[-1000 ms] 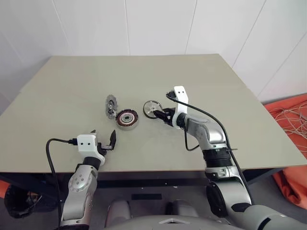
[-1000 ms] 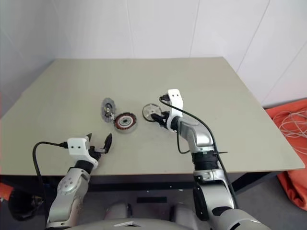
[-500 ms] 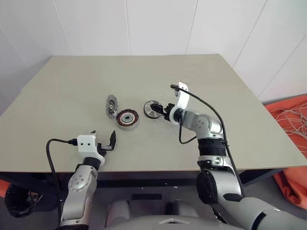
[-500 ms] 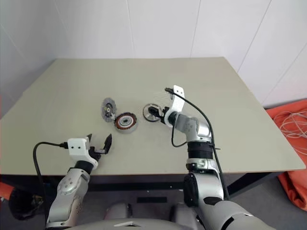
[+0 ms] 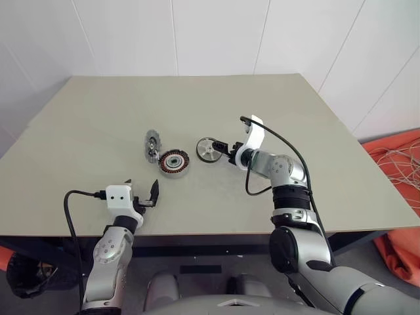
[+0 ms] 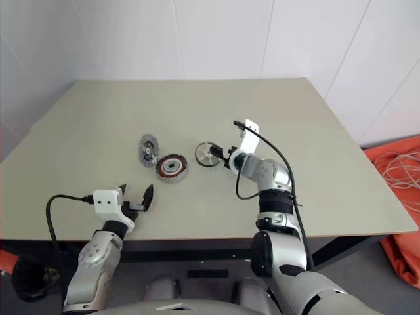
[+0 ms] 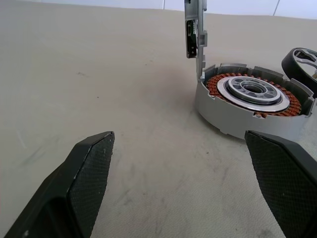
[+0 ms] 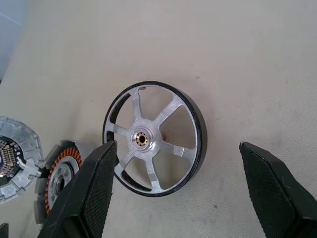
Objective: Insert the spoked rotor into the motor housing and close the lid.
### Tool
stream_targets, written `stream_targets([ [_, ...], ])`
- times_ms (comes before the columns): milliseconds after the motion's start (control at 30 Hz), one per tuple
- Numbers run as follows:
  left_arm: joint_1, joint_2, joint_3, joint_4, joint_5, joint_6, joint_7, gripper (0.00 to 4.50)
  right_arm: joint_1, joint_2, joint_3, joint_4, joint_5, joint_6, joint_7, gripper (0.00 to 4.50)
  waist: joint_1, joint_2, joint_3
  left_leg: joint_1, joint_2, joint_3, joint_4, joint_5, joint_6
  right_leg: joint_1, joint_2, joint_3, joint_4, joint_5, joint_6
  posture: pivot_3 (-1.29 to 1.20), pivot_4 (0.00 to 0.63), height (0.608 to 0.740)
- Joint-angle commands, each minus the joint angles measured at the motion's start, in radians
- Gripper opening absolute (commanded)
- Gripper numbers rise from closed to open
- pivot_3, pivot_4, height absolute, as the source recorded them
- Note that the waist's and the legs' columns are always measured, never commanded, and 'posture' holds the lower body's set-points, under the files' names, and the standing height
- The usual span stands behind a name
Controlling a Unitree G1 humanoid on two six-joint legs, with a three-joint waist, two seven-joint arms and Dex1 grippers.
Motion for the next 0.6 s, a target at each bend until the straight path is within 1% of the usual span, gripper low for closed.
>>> stream_targets([
  [33, -0.012, 0.003, 0.005, -0.012, -0.006, -0.021, -0.005, 4.50, -0.026, 0.011, -0.003, 0.000, 0.043, 0.015, 0.005, 4.46, 0.000, 0.000, 0.000, 0.000, 0.000, 0.000, 0.000, 0.000, 0.000, 0.000, 0.000, 0.000, 0.000, 0.000, 0.000, 0.00, 0.000, 0.740],
  [600, -0.011, 0.000, 0.000, -0.021, -0.002, -0.020, -0.001, 4.50, -0.023, 0.054, 0.004, 0.022, 0.063, 0.010, 0.011, 4.46, 0.000, 0.000, 0.000, 0.000, 0.000, 0.000, 0.000, 0.000, 0.000, 0.000, 0.000, 0.000, 0.000, 0.000, 0.000, 0.00, 0.000, 0.740],
])
